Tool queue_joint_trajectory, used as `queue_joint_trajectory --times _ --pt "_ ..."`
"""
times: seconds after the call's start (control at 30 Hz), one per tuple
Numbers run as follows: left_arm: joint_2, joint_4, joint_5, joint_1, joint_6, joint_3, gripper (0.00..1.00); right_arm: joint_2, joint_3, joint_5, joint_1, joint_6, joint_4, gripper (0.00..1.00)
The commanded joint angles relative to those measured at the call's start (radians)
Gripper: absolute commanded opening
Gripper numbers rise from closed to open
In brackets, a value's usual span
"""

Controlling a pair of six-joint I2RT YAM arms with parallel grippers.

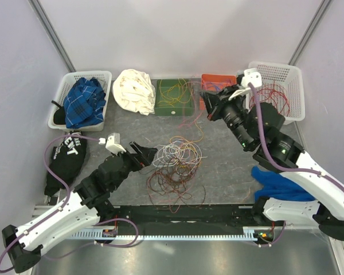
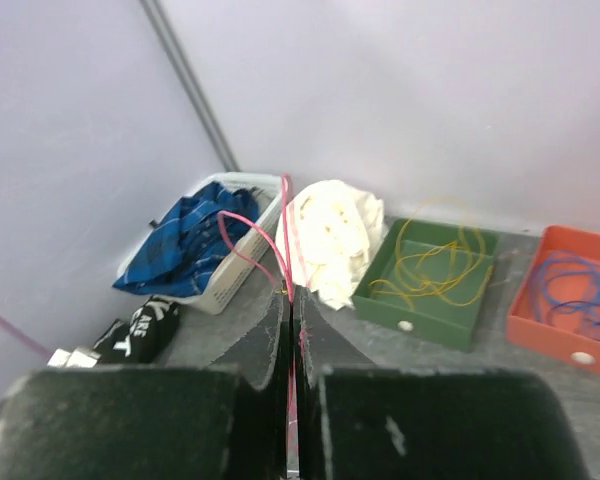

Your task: Untangle the cables

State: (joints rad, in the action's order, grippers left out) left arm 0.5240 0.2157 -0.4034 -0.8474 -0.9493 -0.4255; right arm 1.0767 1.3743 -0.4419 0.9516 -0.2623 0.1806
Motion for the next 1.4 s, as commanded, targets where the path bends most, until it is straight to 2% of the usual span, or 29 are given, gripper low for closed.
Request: queue_joint_trajectory --times 0.0,0.17,0.27,0.37,0.5,0.53,0.6,0.73,0.77,0.83,1.03,1.37 --pt "-0.015 -0.119 -0.046 0.002 0.084 0.007 0.97 -0.015 0.098 -0.124 -0.001 0.078 0.089 0.00" --pt "-0.002 -0.159 -0.018 0.004 0.084 0.016 0.97 0.002 0.221 -0.390 -0.008 0.222 0.071 0.00" --pt "0.014 -0.179 -0.003 0.002 0.081 0.024 0.97 -0.021 0.242 -0.423 -0.010 0.299 -0.090 0.00" --pt "0.030 -0.261 0.011 0.004 0.087 0.042 0.97 0.006 0.351 -0.394 -0.011 0.298 -0.127 0.00" --pt "0.077 -0.556 0.055 0.002 0.078 0.152 1.00 0.077 0.501 -0.325 -0.011 0.262 -0.078 0.00" --pt "0.090 -0.716 0.067 0.002 0.078 0.171 1.00 0.089 0.546 -0.301 -0.011 0.220 -0.043 0.00" --pt "0.160 -0.853 0.093 0.002 0.096 0.194 1.00 0.117 0.572 -0.281 -0.011 0.189 -0.009 0.00" --pt "0.309 -1.082 0.115 -0.033 0.292 0.148 1.00 0.120 0.556 -0.212 -0.011 0.089 0.059 0.00" --pt "0.335 -1.198 0.123 -0.045 0.319 0.140 1.00 0.117 0.548 -0.199 -0.011 0.077 0.068 0.00" --pt "0.405 -1.283 0.161 -0.080 0.430 0.097 1.00 0.112 0.522 -0.181 -0.011 0.048 0.092 0.00" --pt "0.478 -1.306 0.267 -0.111 0.662 -0.067 1.00 0.081 0.445 -0.109 -0.011 -0.023 0.122 0.00" --pt "0.450 -1.245 0.397 -0.111 0.813 -0.197 0.97 0.020 0.293 -0.052 -0.011 -0.061 0.134 0.00"
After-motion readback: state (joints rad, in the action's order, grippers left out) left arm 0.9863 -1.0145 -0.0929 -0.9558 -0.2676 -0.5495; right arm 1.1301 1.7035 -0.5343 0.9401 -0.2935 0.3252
